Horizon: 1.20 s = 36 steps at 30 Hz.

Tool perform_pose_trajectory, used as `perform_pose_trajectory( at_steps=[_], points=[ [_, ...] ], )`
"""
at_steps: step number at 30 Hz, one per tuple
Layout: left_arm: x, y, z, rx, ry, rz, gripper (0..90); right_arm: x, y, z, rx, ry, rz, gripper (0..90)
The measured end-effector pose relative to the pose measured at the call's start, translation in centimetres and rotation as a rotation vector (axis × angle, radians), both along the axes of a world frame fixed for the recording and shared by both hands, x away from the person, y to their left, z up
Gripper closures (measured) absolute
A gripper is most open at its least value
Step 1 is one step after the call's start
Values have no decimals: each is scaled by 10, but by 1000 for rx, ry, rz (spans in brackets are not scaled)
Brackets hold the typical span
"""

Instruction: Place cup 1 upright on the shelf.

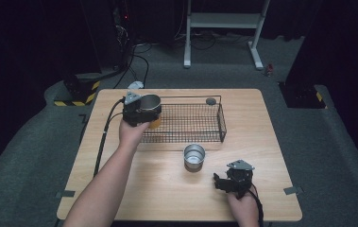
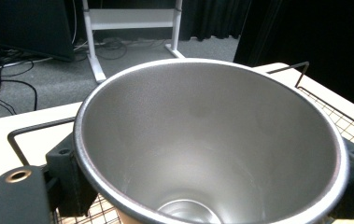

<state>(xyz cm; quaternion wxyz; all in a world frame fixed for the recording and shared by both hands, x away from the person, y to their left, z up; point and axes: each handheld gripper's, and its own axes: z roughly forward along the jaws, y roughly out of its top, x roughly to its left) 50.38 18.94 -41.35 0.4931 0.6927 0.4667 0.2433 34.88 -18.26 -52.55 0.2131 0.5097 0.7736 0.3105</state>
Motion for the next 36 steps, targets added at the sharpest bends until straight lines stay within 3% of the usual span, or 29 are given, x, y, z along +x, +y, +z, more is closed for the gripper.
perform_pose_trajectory(
  at_steps=[10, 17, 31, 36],
  points=[
    [7, -11, -14, 41, 31, -1, 132, 0, 0, 0, -1, -1, 3, 88],
    [11, -14, -24, 46, 59, 11, 131, 0, 0, 0, -2, -2, 3, 88],
    [16, -16, -45, 88, 168, 38, 131, 0, 0, 0, 1, 1, 0, 88],
    [16, -15, -47, 105, 167, 45, 131, 0, 0, 0, 2, 1, 0, 88]
  ],
)
